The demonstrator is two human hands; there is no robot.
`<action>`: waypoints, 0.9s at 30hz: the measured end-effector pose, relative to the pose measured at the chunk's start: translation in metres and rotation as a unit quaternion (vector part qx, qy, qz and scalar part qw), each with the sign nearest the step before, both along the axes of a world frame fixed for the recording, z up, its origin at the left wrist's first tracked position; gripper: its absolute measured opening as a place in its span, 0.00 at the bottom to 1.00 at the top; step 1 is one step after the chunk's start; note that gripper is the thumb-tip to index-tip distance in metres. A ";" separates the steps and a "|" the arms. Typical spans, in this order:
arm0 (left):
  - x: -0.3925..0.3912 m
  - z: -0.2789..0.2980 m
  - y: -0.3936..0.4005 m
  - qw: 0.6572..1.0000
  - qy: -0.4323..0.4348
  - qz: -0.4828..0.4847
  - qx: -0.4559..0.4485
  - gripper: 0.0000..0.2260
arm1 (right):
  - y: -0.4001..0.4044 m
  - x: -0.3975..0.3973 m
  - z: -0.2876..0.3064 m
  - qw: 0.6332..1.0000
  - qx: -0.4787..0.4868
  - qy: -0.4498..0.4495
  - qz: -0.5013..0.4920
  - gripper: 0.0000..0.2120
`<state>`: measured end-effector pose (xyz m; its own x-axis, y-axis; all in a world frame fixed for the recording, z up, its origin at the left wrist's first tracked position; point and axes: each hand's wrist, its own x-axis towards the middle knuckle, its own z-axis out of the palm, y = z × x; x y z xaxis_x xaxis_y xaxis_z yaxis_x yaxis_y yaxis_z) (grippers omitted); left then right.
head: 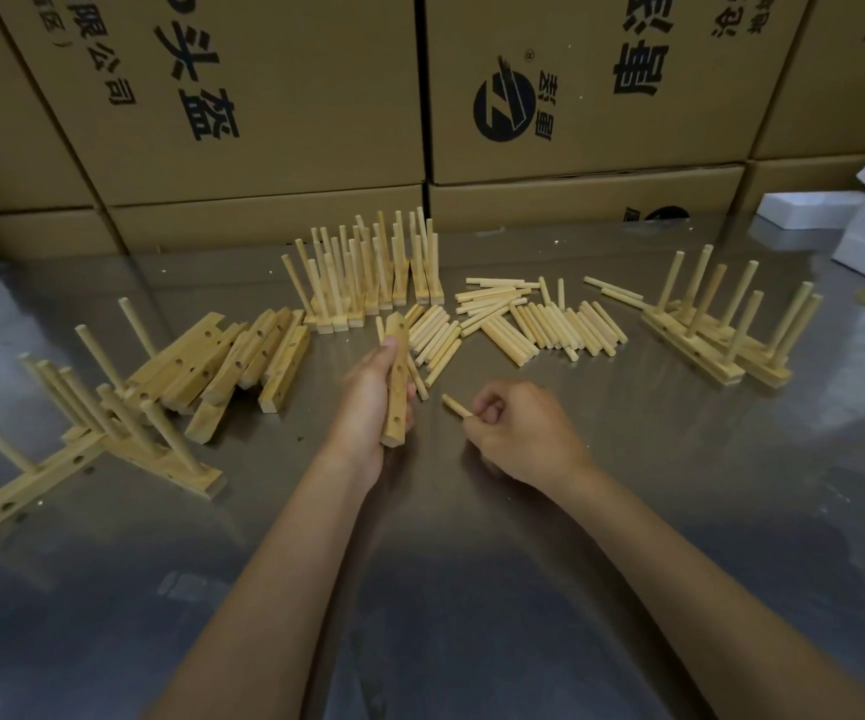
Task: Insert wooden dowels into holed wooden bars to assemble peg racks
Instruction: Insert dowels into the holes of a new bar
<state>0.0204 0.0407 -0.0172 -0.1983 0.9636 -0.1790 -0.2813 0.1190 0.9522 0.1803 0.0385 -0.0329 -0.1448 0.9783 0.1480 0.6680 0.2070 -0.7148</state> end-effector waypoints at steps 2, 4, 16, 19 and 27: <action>0.002 0.001 -0.001 1.000 -0.008 -0.017 0.005 0.15 | -0.004 0.008 -0.003 0.999 -0.014 0.050 0.002 0.05; 0.003 0.001 -0.002 1.000 -0.003 -0.027 0.002 0.14 | -0.007 0.014 -0.003 0.992 -0.038 0.120 0.007 0.02; 0.010 -0.004 -0.004 0.993 0.055 -0.102 0.019 0.16 | -0.007 0.027 0.008 0.938 -0.094 0.331 -0.034 0.12; 0.010 -0.002 -0.008 0.988 0.083 -0.129 0.013 0.16 | -0.009 0.023 0.006 0.950 -0.067 0.304 -0.011 0.11; 0.017 -0.004 -0.018 0.974 0.158 -0.151 0.056 0.13 | -0.018 0.030 0.007 0.981 0.144 0.125 0.034 0.05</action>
<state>0.0372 0.0232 -0.0212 0.0696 0.9965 -0.0454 0.0604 0.0412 0.9973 0.2099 0.0208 -0.0259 -0.1326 0.8798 0.4565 0.4567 0.4630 -0.7597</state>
